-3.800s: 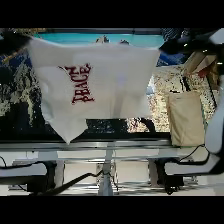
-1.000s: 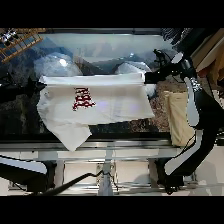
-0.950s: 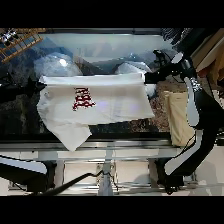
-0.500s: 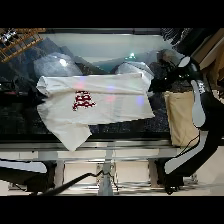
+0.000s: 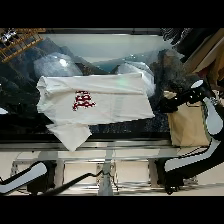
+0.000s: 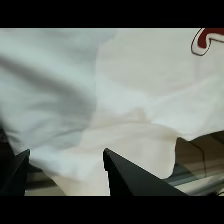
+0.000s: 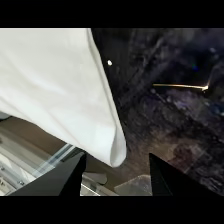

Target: Fold the clothes and pants, and hang the long-sleeved shirts on hangers.

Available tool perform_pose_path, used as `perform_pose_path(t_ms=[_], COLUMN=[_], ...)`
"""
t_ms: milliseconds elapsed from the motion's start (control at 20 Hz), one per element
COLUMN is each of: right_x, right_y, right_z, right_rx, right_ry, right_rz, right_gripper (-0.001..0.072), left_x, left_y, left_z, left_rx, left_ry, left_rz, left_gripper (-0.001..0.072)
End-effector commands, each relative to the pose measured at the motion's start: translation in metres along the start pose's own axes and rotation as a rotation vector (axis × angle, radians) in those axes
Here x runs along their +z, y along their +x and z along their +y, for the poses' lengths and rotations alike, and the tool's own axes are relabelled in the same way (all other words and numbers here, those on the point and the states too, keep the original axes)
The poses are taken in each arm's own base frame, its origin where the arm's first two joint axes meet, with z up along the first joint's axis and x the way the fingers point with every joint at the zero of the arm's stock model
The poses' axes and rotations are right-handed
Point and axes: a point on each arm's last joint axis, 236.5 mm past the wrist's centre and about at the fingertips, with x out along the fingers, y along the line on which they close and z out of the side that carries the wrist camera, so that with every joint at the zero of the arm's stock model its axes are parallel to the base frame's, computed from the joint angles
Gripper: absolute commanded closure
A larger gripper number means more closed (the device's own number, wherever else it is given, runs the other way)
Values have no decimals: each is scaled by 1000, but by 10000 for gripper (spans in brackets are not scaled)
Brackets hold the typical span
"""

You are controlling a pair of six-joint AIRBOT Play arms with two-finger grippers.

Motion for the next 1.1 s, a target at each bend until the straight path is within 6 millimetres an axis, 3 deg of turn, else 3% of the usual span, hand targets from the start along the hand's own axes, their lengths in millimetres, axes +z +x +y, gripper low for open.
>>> perform_pose_path(t_ms=[0, 100, 350, 500, 650, 750, 800, 850, 950, 1050], right_x=[-6, -3, -3, -3, -10, -11, -12, -15, -19, -23], right_y=[10, 12, 20, 24, 28, 29, 28, 28, 27, 24], right_z=[-5, -6, -5, 3, 12, 14, 15, 16, 19, 29], right_rx=[26, 31, 39, 47, 62, 66, 71, 78, 92, 126], right_ry=[-45, -57, -59, -77, -94, -88, -88, -88, -90, -98], right_rz=[-16, -25, -5, 10, 53, 57, 62, 73, 90, 99], right_gripper=[236, 236, 250, 295, 295, 382, 393, 470, 693, 696], left_x=[-26, -30, -31, -25, -29, -36, -39, -41, -40, -38], left_y=[7, 6, 8, 14, 24, 31, 34, 35, 37, 35], left_z=[12, 20, 16, 11, 11, 14, 14, 12, 3, -13], left_rx=[48, 79, 70, 92, 98, 96, 92, 79, 41, -26], left_ry=[21, 34, 84, 126, 135, 120, 113, 105, 93, 106], left_rz=[57, 76, 84, 66, 65, 77, 81, 82, 74, 69], left_gripper=[197, 197, 196, 198, 199, 213, 285, 436, 709, 703])
